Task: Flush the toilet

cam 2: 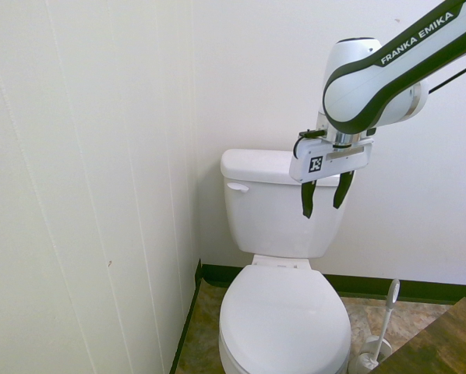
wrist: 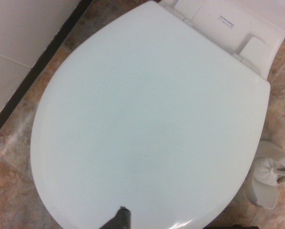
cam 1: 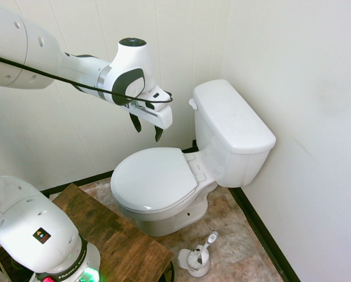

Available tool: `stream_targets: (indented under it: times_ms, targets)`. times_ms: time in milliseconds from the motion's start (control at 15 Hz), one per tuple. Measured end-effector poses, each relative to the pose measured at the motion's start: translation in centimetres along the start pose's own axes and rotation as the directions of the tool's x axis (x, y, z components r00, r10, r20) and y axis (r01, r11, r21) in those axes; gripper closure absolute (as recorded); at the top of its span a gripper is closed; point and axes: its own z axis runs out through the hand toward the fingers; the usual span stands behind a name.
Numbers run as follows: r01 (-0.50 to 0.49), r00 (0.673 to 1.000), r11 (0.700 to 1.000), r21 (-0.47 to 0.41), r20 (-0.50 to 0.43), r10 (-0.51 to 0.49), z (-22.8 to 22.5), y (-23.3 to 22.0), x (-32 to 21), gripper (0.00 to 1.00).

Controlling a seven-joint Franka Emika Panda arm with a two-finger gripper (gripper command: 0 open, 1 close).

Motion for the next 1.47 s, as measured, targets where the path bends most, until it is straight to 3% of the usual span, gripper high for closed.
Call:
stream_targets:
  times_ms: [333, 867, 1200, 1467]
  targets:
    - [-0.024, 1.000, 1.000, 0.016, -0.008, 0.024, 0.1, -2.5, 0.5, 0.00]
    - [-0.170, 0.976, 0.977, 0.126, -0.115, 0.184, 2.6, -16.4, 4.4, 0.00]
    - [-0.289, 0.932, 0.940, 0.183, -0.172, 0.320, 4.1, -22.7, 8.9, 0.00]
    - [-0.378, 0.887, 0.905, 0.197, -0.204, 0.415, 5.1, -25.0, 12.7, 0.00]
